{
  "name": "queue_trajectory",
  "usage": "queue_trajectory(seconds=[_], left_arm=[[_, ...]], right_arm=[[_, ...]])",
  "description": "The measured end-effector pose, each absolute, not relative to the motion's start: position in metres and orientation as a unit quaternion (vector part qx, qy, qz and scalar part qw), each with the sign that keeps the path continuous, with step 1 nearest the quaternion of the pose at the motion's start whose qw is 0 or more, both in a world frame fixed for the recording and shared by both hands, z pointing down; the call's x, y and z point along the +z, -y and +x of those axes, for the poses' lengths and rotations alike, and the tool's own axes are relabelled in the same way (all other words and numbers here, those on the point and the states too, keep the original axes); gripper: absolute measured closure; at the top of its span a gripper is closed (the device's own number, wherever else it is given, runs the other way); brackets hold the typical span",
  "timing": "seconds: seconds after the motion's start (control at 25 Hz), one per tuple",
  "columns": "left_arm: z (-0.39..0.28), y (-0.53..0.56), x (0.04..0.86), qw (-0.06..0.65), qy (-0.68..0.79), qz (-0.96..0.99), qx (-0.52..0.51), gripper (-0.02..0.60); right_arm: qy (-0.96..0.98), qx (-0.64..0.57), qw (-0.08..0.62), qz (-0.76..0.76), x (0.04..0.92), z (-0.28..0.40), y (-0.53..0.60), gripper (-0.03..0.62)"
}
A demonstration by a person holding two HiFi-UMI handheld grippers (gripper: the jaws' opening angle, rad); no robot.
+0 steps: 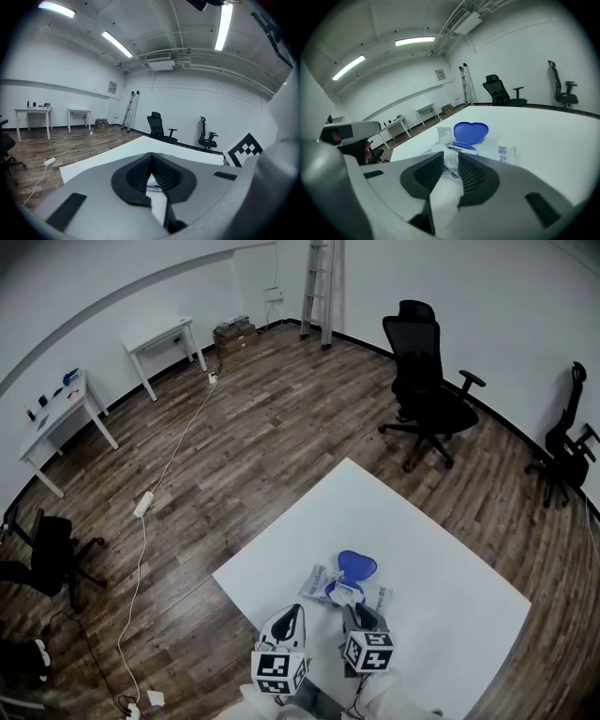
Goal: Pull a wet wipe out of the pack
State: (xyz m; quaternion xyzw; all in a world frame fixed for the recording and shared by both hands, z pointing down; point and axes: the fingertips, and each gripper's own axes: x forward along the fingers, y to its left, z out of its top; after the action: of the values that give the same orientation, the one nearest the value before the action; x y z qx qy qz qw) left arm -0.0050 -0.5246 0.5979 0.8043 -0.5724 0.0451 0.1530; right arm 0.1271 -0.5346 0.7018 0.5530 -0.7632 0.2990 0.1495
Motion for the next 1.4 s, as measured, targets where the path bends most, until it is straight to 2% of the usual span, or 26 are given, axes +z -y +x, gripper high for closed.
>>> queue_trajectory(seconds=[0.64, 1.4], left_arm=[[-0.008, 0.52, 0.595, 0.15, 0.579, 0.8, 0.044, 0.583], [-0.008, 0.503, 0.586, 0.135, 0.593, 0.793, 0.034, 0.583]], right_arm=[[0.76, 0.307, 0.142, 0.555, 0.702, 0.128, 0.536, 0.562], [0.775, 0.295, 0.122, 0.545, 0.677, 0.127, 0.533, 0.579]])
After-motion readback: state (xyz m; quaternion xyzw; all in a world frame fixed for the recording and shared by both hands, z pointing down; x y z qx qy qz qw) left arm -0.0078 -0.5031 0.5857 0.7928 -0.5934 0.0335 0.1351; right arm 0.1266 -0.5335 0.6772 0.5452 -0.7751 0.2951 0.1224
